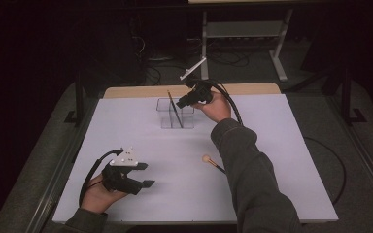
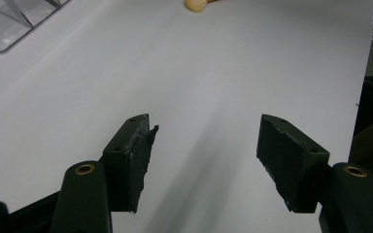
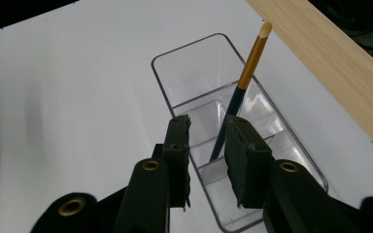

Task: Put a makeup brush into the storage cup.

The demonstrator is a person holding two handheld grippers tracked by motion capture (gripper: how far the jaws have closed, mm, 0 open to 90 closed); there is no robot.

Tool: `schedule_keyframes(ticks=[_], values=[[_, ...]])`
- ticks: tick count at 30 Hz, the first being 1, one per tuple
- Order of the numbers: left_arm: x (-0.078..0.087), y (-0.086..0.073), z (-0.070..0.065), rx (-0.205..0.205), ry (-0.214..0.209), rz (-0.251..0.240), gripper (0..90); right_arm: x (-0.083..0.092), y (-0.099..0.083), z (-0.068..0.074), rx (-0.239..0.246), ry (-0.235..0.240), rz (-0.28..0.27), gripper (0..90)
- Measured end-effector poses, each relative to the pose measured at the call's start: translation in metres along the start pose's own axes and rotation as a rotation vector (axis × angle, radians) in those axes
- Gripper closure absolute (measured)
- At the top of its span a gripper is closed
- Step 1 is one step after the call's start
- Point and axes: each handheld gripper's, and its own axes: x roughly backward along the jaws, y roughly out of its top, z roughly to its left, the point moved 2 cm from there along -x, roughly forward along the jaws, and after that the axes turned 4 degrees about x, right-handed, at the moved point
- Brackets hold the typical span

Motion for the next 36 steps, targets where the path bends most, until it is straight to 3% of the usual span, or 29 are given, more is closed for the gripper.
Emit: schedule_keyframes(ticks=[22,36], values=[[0.001,-0.001,0.003,0.021,-0.007,-0.008,35.7,0.021,-0.024,0.006,-0.029,0.001,-0.02,64.0],[-0.001,-0.001,0.005,0.021,-0.005,0.004,34.6,0.033,-0.036,0.015,-0.035,-0.003,-0.038,55.1]])
